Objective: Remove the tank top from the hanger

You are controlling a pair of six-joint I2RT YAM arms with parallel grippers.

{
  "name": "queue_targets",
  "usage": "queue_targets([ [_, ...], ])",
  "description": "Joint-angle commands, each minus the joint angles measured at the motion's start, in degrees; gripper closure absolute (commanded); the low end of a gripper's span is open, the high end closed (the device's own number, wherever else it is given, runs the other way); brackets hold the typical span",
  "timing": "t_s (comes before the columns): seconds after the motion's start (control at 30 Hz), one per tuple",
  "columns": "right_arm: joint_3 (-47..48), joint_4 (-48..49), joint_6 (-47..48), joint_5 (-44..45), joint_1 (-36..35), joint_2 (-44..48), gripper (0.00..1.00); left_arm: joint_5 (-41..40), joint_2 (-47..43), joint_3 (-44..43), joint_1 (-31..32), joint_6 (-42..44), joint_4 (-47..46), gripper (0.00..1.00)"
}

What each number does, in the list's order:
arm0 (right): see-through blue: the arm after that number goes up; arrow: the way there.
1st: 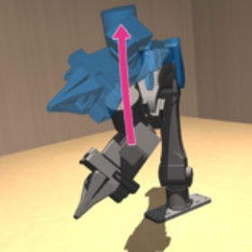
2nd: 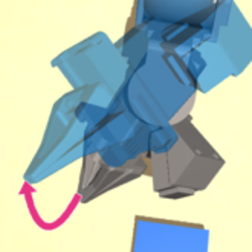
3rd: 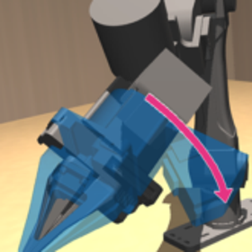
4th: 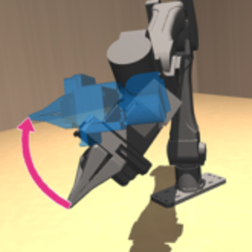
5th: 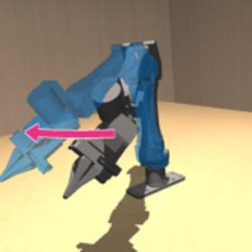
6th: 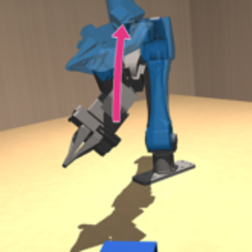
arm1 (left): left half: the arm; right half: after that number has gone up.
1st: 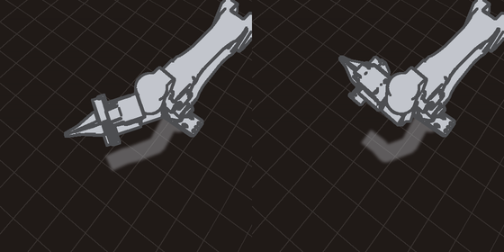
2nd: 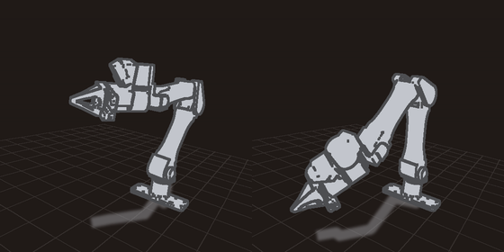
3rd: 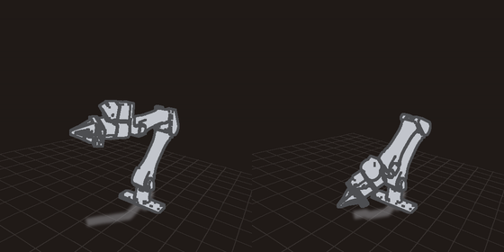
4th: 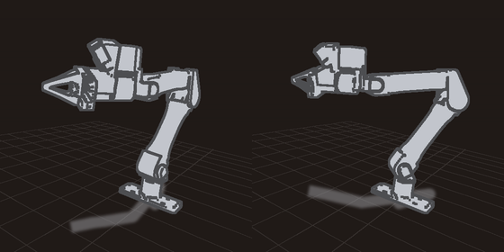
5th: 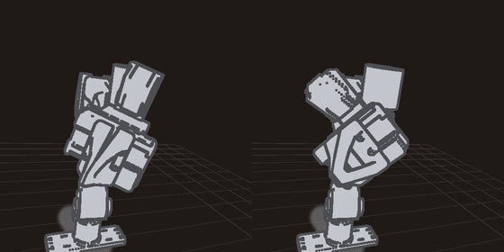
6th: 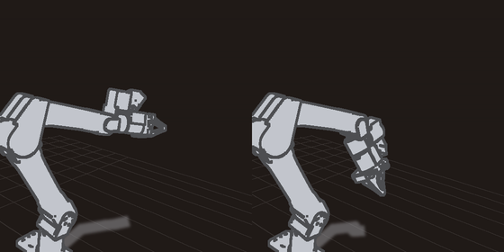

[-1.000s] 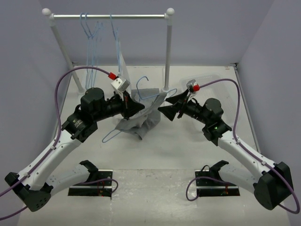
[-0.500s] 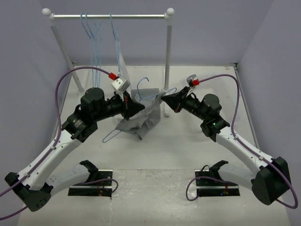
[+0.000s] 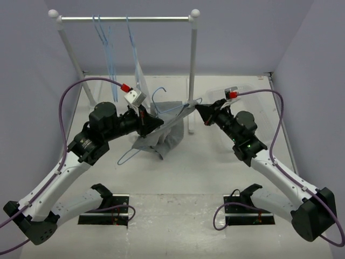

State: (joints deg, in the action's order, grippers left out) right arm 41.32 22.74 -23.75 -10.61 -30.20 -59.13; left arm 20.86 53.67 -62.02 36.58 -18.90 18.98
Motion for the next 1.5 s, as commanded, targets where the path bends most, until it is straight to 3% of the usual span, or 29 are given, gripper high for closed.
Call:
queue_targets([
  [0.0,-0.36,-2.44,2.04,14.54,0.22,2.09,1.0,-0.48,-1.37,-1.61,0.34,0.96,-0.35,1.0],
  [0.13,1.21,-4.37,1.86,18.26,3.38,1.13,1.0,1.63,-1.2,-1.7,0.34,2.19,0.35,1.0],
  [0.4,2.8,-7.8,-1.74,14.31,15.6,-3.53,1.0,1.37,-1.99,-1.62,0.34,4.39,3.78,1.0],
  [0.5,4.12,-7.19,-0.25,10.98,15.78,-6.68,1.0,2.34,-2.6,-0.74,0.34,4.57,1.95,1.0],
  [0.53,3.94,-6.05,0.45,5.74,15.78,-7.13,1.0,2.43,-2.61,-0.56,0.34,4.22,1.24,1.0],
  [0.63,1.58,-1.92,0.63,-4.03,15.34,-8.28,1.0,1.55,-1.82,-0.38,0.34,2.82,-2.45,1.0],
  [0.93,-6.93,0.18,11.95,-10.56,1.92,-2.67,1.0,-11.7,3.36,-3.63,0.34,-0.62,-12.38,1.0],
  [1.07,-9.41,0.19,11.89,-15.14,0.67,0.33,1.0,-14.18,9.41,-9.16,0.34,0.34,-12.31,1.0],
  [1.2,-9.69,-1.64,11.61,-8.83,0.58,4.72,1.0,-17.07,12.77,-13.56,0.42,1.49,-10.9,1.0],
  [1.3,-6.61,-7.87,14.07,-7.75,0.49,6.93,1.0,-24.63,14.0,-17.42,0.34,2.89,-9.49,1.0],
  [1.47,-9.24,-5.52,15.57,-18.1,-0.39,7.28,1.0,-27.02,15.68,-18.5,0.42,2.81,-13.87,1.0],
])
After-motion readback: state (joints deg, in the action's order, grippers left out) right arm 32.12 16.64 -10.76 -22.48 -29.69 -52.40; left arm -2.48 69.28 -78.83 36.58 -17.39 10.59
